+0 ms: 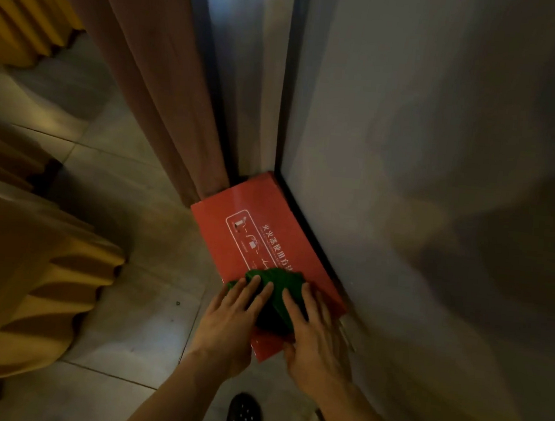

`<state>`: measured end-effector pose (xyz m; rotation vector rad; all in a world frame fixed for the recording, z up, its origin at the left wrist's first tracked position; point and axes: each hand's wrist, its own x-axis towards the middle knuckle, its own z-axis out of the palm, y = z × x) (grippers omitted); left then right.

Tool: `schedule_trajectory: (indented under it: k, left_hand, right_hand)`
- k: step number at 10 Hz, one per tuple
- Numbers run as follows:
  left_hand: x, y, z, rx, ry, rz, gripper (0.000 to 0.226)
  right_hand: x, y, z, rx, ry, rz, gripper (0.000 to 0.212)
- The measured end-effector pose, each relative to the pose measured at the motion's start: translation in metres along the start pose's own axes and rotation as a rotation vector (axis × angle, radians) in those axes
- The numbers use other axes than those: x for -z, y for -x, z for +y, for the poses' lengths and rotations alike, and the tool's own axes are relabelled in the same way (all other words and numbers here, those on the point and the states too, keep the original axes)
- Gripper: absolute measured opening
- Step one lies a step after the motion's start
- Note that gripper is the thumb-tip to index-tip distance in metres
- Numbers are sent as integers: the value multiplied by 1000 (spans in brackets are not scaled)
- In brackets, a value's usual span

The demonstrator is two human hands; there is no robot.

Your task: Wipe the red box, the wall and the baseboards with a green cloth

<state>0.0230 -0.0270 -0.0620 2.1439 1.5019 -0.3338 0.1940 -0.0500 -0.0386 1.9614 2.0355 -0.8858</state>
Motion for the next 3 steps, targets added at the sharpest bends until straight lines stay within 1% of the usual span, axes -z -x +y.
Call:
schedule_trajectory:
  k: [1, 2, 3]
  left_hand:
    - [-12, 6, 1, -1, -23, -68, 113]
    - [-11, 10, 1, -8, -40, -98, 109]
    - [-3, 19, 0, -11, -19, -88, 105]
  right_hand:
    - [-5, 3, 8, 22, 95, -10, 93]
    - [-5, 3, 12, 40, 162, 4, 94]
    - [-2, 8, 12, 21, 168, 13, 94]
